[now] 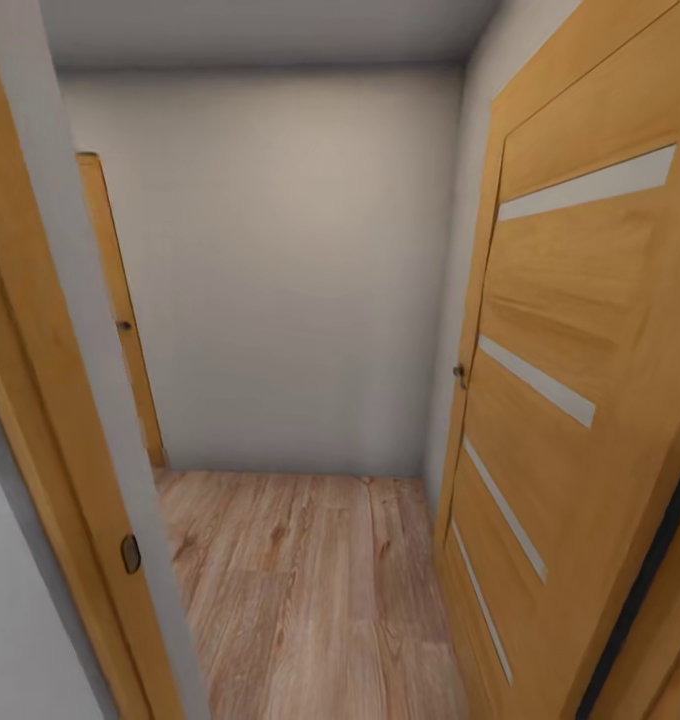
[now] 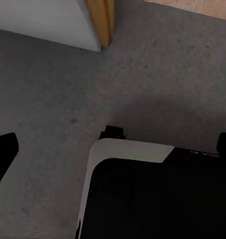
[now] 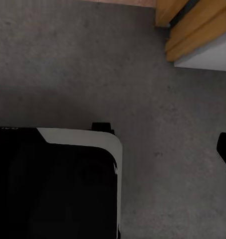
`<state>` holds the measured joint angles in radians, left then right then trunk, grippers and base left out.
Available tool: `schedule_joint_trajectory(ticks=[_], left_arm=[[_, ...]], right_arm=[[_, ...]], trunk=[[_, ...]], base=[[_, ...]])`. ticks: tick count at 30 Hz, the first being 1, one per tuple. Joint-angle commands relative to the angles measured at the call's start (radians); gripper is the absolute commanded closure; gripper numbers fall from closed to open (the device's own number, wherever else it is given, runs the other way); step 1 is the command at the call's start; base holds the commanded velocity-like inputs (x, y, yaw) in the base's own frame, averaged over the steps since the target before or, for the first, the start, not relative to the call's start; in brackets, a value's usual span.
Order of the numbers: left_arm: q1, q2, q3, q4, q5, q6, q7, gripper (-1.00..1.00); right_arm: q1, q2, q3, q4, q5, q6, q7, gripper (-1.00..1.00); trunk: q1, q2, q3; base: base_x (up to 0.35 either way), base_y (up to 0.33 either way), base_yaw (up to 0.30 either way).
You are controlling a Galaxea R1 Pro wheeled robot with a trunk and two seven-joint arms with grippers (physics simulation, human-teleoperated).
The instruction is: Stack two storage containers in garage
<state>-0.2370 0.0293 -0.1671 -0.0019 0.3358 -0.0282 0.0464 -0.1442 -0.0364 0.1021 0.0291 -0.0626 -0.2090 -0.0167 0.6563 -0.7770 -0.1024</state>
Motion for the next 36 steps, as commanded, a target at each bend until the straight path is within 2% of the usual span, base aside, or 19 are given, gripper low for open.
schedule_joint_trajectory(ticks=[1,10,14,18,22,36], left_arm=[[-0.001,0.0,-0.008,0.0,0.008,-0.002,0.002,-1.0],[0.0,-0.003,-0.009,0.0,0.007,-0.005,0.002,-1.0],[-0.001,-0.005,-0.007,0.0,0.009,-0.005,0.002,-1.0],[0.0,-0.006,-0.006,0.0,0.039,-0.005,0.001,-1.0],[0.0,-0.006,-0.006,0.0,0.052,-0.006,0.0,-1.0],[-0.001,-0.005,-0.006,0.0,0.056,-0.006,0.001,-1.0]], right_arm=[[-0.002,0.0,0.008,0.003,-0.006,-0.006,-0.002,-1.0],[-0.002,0.0,0.008,0.003,-0.006,-0.006,-0.002,-1.0],[-0.002,0.0,0.008,0.003,-0.006,-0.006,-0.002,-1.0],[-0.002,0.001,0.008,0.003,-0.006,-0.006,-0.002,-1.0],[-0.002,0.0,0.008,0.003,-0.006,-0.006,-0.002,-1.0],[-0.002,0.0,0.009,0.003,-0.006,-0.004,-0.002,-1.0]], trunk=[[0.001,-0.001,-0.002],[0.001,-0.001,-0.002],[0.001,-0.001,-0.002],[0.001,-0.001,-0.002],[0.001,-0.001,-0.002],[0.001,-0.001,-0.002]], base=[[0.321,0.0,0.0],[0.279,0.0,0.0],[0.049,0.0,0.0],[0.019,-0.025,0.0],[0.078,-0.196,0.0],[0.02,-0.048,0.0]])
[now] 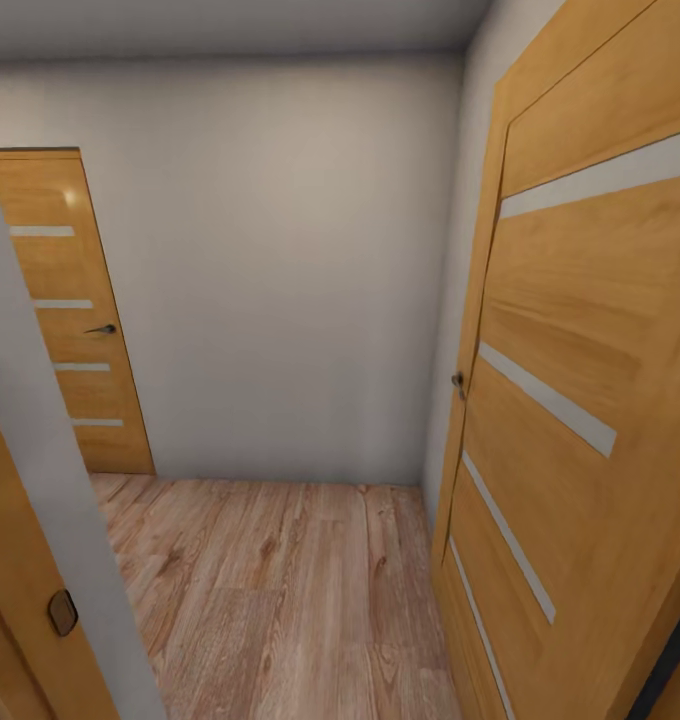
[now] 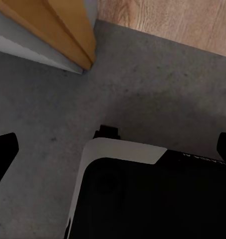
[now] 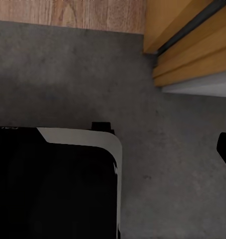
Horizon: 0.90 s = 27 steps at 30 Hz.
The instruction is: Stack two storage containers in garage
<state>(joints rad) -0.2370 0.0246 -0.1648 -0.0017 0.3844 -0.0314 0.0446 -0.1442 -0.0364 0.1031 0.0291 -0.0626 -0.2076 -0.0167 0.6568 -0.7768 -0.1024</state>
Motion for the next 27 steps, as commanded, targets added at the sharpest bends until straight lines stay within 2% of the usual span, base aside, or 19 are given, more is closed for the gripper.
schedule_joint_trajectory(ticks=[1,10,22,27], left_arm=[[-0.001,0.0,-0.009,0.0,0.007,-0.002,0.002,-1.0],[-0.001,0.0,-0.01,0.0,0.007,-0.002,0.001,-1.0],[0.0,0.0,-0.011,0.0,0.007,-0.002,0.001,-1.0],[-0.001,0.001,-0.012,0.0,0.007,-0.002,0.001,-1.0]], right_arm=[[-0.001,0.0,0.008,0.003,-0.006,-0.006,-0.002,-1.0],[-0.001,0.002,0.007,0.003,-0.007,-0.006,-0.002,-1.0],[-0.001,0.003,0.007,0.003,-0.008,-0.008,-0.002,-1.0],[-0.001,0.003,0.007,0.003,-0.008,-0.008,-0.002,-1.0]], trunk=[[0.0,-0.001,-0.002],[0.0,-0.001,-0.002],[0.0,-0.001,-0.002],[0.0,-0.001,-0.002]], base=[[0.045,0.0,0.0],[0.144,0.0,0.018],[0.031,0.0,0.017],[0.23,0.0,0.0]])
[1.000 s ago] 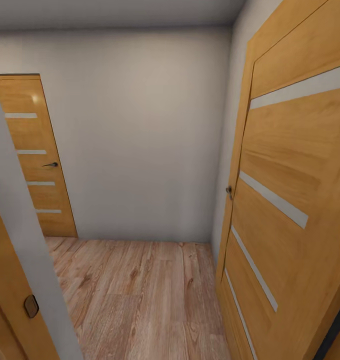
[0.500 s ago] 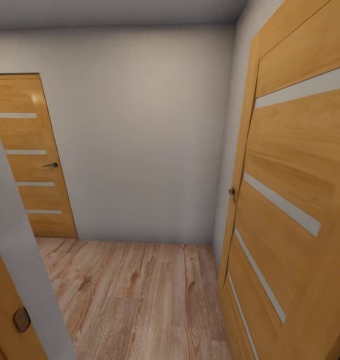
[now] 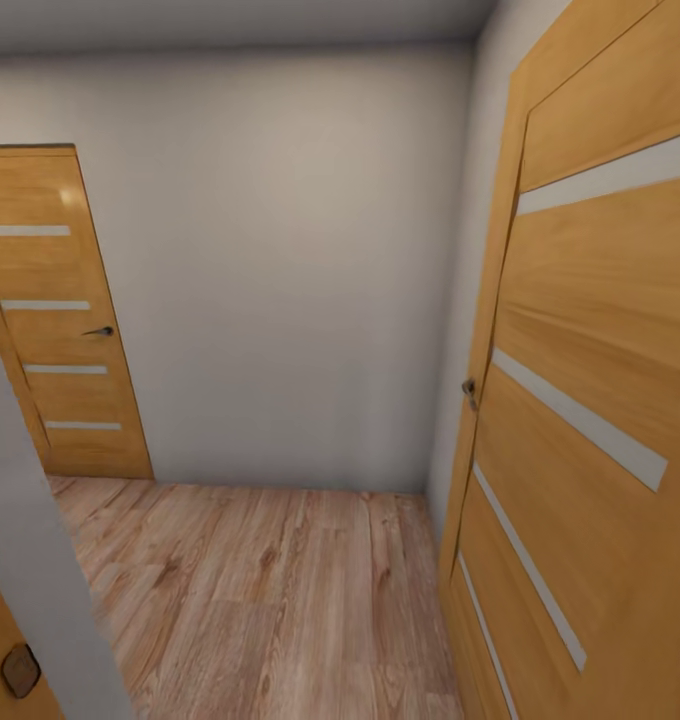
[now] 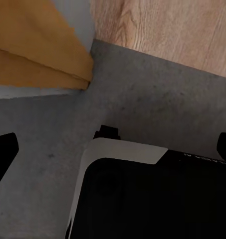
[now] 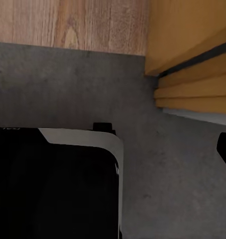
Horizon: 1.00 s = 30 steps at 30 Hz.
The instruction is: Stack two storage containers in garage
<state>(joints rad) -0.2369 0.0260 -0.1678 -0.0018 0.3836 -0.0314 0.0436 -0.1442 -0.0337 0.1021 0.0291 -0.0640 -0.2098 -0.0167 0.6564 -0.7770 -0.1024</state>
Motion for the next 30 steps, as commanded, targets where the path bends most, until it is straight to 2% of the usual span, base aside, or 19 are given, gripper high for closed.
schedule_joint_trajectory(ticks=[1,30], left_arm=[[-0.001,0.0,-0.009,0.0,0.008,-0.002,0.002,-1.0],[-0.001,-0.001,-0.009,0.0,0.008,-0.002,0.002,-1.0]], right_arm=[[-0.002,0.0,0.008,0.003,-0.007,-0.005,-0.002,-1.0],[-0.002,0.001,0.008,0.003,-0.007,-0.005,-0.002,-1.0]], trunk=[[0.001,-0.001,-0.002],[0.001,-0.001,-0.002]], base=[[0.297,0.0,0.0],[0.316,0.0,0.0]])
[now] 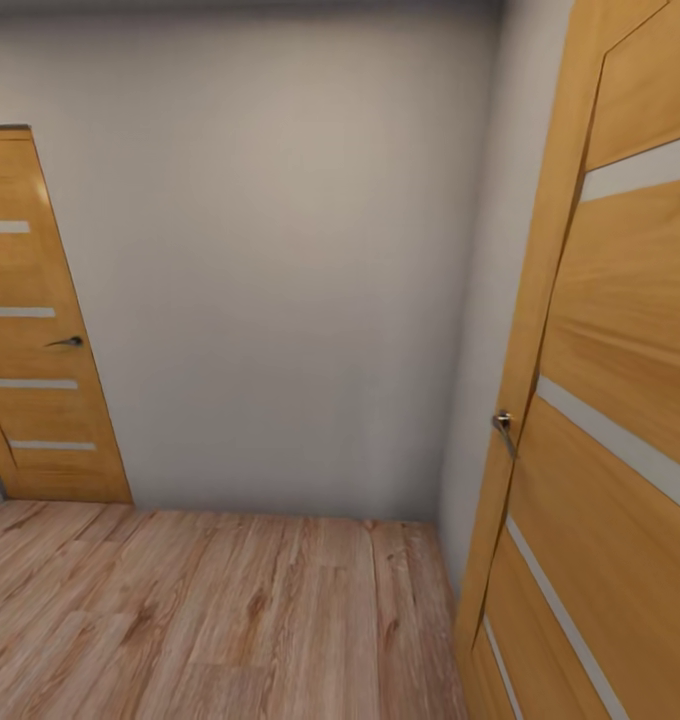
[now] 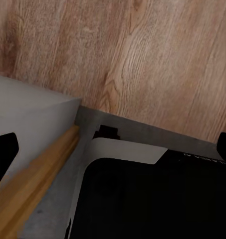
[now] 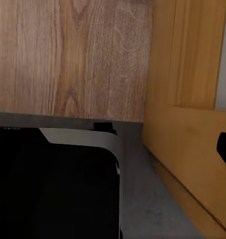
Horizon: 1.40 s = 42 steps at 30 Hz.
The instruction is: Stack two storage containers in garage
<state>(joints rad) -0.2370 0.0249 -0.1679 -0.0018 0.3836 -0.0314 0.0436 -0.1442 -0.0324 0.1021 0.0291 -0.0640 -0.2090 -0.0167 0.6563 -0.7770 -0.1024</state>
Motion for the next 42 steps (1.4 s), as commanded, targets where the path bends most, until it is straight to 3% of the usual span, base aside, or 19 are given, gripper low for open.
schedule_joint_trajectory(ticks=[1,30,42], left_arm=[[-0.001,0.0,-0.009,0.0,0.008,-0.002,0.002,-1.0],[-0.001,0.0,-0.007,0.0,0.009,-0.002,0.003,-1.0],[-0.001,0.002,-0.008,0.0,0.009,-0.002,0.002,-1.0]], right_arm=[[-0.002,0.0,0.008,0.003,-0.007,-0.006,-0.002,-1.0],[-0.002,0.0,0.008,0.003,-0.006,-0.006,-0.002,-1.0],[-0.002,0.0,0.008,0.003,-0.006,-0.006,-0.002,-1.0]], trunk=[[0.001,-0.001,-0.002],[0.001,-0.001,-0.002],[0.001,-0.001,-0.002]], base=[[0.316,0.0,0.0],[0.041,0.0,0.0],[0.26,-0.067,0.0]])
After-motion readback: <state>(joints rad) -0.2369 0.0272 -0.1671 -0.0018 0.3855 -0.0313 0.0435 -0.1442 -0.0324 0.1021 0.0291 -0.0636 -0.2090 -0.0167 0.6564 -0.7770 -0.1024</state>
